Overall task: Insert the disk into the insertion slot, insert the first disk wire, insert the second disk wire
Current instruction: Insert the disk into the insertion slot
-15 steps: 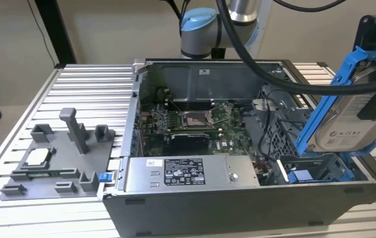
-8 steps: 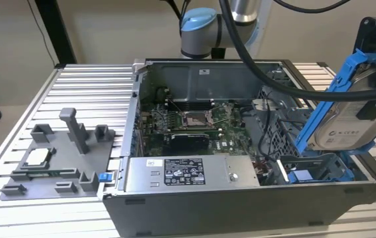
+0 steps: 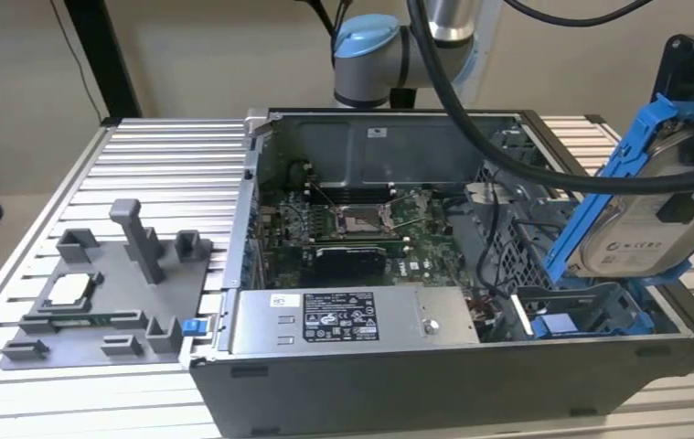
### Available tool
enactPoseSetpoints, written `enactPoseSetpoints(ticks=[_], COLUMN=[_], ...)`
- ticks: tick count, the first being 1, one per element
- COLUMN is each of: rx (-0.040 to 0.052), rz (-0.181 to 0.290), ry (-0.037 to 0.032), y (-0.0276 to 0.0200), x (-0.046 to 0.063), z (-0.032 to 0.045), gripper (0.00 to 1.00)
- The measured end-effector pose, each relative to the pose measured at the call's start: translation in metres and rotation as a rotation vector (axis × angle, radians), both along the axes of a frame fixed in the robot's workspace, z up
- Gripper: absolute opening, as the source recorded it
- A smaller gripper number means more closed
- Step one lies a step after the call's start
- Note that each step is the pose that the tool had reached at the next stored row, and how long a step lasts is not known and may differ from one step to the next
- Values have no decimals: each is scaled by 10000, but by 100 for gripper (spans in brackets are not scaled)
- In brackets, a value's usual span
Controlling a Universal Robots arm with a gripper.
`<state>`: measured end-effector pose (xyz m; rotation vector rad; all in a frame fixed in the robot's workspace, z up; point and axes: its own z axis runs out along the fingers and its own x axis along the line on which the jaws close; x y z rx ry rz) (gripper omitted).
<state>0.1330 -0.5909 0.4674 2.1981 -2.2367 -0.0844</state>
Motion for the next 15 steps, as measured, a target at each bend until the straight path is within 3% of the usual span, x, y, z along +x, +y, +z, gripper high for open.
enactPoseSetpoints(ticks=[6, 15], rx=[12, 99], rz=[0, -1], ry=[0, 0], y=[0, 0], x=[22, 86], z=[-10, -45], gripper=[0, 0])
